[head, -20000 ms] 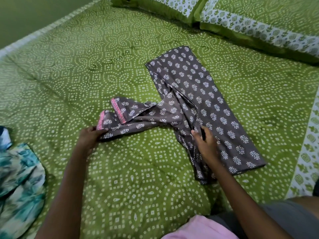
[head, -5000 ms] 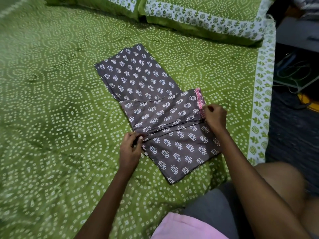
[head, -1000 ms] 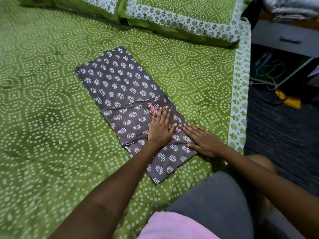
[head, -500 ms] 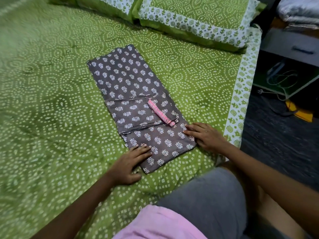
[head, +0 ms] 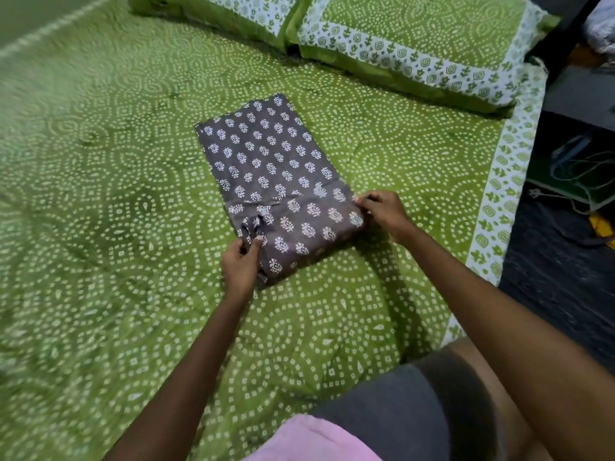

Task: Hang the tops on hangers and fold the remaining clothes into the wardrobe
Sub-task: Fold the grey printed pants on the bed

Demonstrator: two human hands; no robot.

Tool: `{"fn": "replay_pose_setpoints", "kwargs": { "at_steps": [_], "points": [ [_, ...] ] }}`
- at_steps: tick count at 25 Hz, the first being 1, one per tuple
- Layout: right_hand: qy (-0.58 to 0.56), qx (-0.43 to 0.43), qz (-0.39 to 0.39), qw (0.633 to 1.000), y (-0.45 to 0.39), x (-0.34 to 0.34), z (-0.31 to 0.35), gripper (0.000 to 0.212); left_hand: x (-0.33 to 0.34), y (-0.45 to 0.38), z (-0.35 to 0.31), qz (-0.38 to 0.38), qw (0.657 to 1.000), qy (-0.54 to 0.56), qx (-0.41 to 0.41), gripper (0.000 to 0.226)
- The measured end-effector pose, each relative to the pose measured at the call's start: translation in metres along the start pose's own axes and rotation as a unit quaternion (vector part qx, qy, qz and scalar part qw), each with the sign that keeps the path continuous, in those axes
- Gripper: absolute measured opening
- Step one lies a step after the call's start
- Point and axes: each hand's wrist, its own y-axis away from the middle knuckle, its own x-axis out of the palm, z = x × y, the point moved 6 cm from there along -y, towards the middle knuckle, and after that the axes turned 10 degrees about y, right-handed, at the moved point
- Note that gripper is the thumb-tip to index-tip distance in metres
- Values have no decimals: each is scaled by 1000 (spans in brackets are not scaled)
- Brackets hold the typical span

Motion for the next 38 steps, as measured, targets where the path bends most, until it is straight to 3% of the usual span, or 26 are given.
{"fn": "replay_pose_setpoints", "kwargs": {
  "at_steps": [2, 3, 7, 9, 11, 13, 15, 17, 18, 21, 23, 25, 27, 29, 30, 31, 33, 34, 35, 38],
  "points": [
    [99, 57, -65, 991, -15, 8, -14, 30, -3, -12, 11, -45, 995, -81, -22, 32],
    [133, 76, -79, 985, -17, 9, -23, 34, -4, -11, 18, -52, 995, -65, -46, 40],
    [67, 118, 11, 991, -9, 17, -42, 47, 8, 4, 40, 23, 989, -42, -139, 52],
    [58, 88, 25, 994, 0, 20, -38, 44, 12, 9, 46, 34, 989, -11, -142, 46],
    [47, 57, -14, 997, 14, 18, -34, 39, 12, 14, 39, 32, 988, 74, -129, 32],
    [5, 78, -30, 997, 37, 21, -37, 34, 2, 16, 33, 35, 989, 109, -89, 32],
    [11, 135, 28, 990, 73, 40, -48, 19, -23, 16, 38, 62, 993, 77, -69, 34],
    [31, 182, 99, 978, 107, 61, -64, 16, -54, 18, 55, 93, 993, 30, -70, 38],
    [28, 189, 98, 977, 114, 67, -70, 18, -66, 22, 63, 105, 991, 14, -79, 37],
    [-33, 192, 10, 981, 107, 70, -72, 30, -71, 27, 52, 71, 995, -12, -75, 28],
    [-42, 155, -35, 986, 95, 73, -61, 30, -61, 24, 36, 23, 992, -121, -31, 42],
    [104, 81, -58, 990, 87, 77, -51, 30, -51, 22, 27, 14, 971, -239, 24, 48],
    [221, 38, -84, 971, 85, 75, -53, 33, -57, 17, 30, 30, 976, -213, 46, 36],
    [268, -5, -142, 953, 87, 56, -51, 29, -74, 11, 21, 27, 981, -162, 100, 24],
    [305, -64, -174, 934, 90, 46, -47, 25, -81, 7, 11, 40, 964, -189, 181, 28],
    [358, -150, -187, 903, 92, 40, -42, 27, -84, 4, 5, 80, 923, -246, 285, 39],
    [484, -354, -127, 790, 101, 45, -45, 51, -77, 3, 7, 228, 755, -380, 483, 58],
    [536, -424, -75, 727, 101, 48, -53, 61, -72, 1, 14, 298, 676, -422, 525, 62],
    [565, -461, -34, 684, 99, 48, -56, 67, -69, -1, 21, 345, 621, -439, 550, 59],
    [609, -498, 52, 615, 85, 59, -51, 68, -57, -14, 31, 430, 543, -445, 568, 52]
  ]
}}
